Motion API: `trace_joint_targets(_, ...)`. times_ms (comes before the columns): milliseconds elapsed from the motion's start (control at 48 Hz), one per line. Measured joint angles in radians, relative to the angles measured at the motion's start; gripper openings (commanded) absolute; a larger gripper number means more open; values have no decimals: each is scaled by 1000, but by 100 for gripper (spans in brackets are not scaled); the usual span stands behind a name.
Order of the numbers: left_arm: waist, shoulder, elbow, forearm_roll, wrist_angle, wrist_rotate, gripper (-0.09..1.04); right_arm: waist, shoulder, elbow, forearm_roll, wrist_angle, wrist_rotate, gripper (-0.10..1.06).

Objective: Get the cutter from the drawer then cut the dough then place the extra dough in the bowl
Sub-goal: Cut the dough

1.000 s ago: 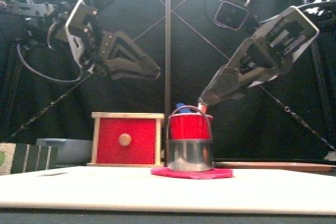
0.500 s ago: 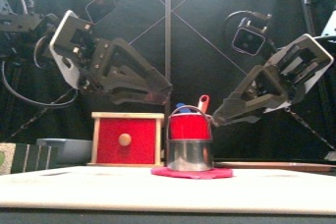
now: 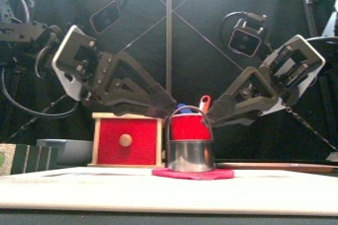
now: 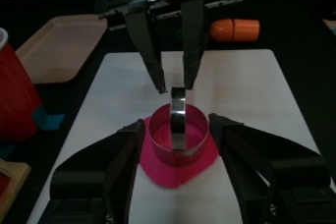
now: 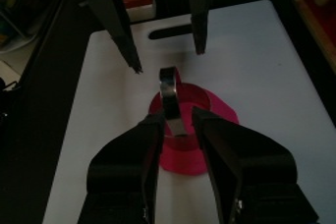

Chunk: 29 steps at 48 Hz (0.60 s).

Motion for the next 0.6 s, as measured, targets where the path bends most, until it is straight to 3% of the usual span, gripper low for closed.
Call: trace_joint_targets(604, 34, 12, -28, 38, 15, 3, 87, 0, 3, -26, 2, 100, 3, 68)
